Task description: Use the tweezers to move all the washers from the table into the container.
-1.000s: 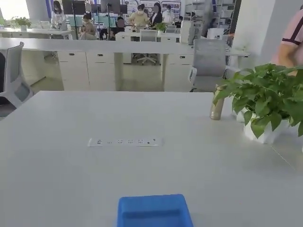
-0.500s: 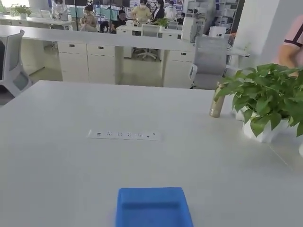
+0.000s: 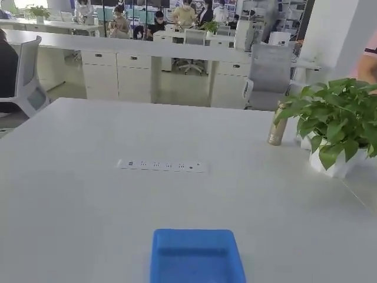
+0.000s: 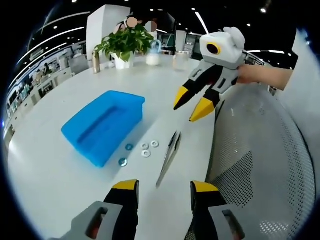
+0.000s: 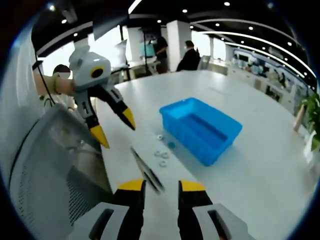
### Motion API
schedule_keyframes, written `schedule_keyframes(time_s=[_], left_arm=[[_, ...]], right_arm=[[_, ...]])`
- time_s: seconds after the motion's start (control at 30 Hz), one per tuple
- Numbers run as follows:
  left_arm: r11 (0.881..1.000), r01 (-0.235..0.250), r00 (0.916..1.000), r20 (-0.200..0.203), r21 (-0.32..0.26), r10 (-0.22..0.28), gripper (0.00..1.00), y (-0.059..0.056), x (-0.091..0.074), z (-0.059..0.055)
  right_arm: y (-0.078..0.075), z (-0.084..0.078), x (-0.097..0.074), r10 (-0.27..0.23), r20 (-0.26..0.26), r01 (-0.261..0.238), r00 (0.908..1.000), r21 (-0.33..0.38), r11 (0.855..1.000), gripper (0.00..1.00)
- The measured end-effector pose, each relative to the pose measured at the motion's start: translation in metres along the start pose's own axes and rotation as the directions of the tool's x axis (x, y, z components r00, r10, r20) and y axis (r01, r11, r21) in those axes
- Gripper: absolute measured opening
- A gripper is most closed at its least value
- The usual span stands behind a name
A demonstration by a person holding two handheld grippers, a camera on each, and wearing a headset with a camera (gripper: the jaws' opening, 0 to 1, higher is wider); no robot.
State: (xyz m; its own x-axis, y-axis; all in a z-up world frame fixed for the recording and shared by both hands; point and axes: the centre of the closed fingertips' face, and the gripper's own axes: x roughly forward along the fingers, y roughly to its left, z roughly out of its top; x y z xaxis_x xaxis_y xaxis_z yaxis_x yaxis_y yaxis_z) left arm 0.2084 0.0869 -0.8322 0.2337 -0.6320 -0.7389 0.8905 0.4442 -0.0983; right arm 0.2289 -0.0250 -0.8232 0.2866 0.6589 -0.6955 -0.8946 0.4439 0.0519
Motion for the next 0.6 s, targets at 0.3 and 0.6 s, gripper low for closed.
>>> schedule_keyframes(time_s=[0.3, 0.6], left_arm=[[0.998, 0.029, 0.998, -0.058, 0.061, -0.025, 0.12, 0.003, 0.018, -0.003], [0.991, 0.026, 0.9914, -0.13, 0.13, -0.009, 0.08, 0.011, 0.026, -0.009]], right_arm=[[0.007, -0.005, 0.026, 0.065, -0.078, -0.071, 0.9948, -0.078, 0.994, 0.18], [0.011, -0.01, 0.043, 0.096, -0.141, -0.118, 0.9853, -0.159, 0.98, 0.15]])
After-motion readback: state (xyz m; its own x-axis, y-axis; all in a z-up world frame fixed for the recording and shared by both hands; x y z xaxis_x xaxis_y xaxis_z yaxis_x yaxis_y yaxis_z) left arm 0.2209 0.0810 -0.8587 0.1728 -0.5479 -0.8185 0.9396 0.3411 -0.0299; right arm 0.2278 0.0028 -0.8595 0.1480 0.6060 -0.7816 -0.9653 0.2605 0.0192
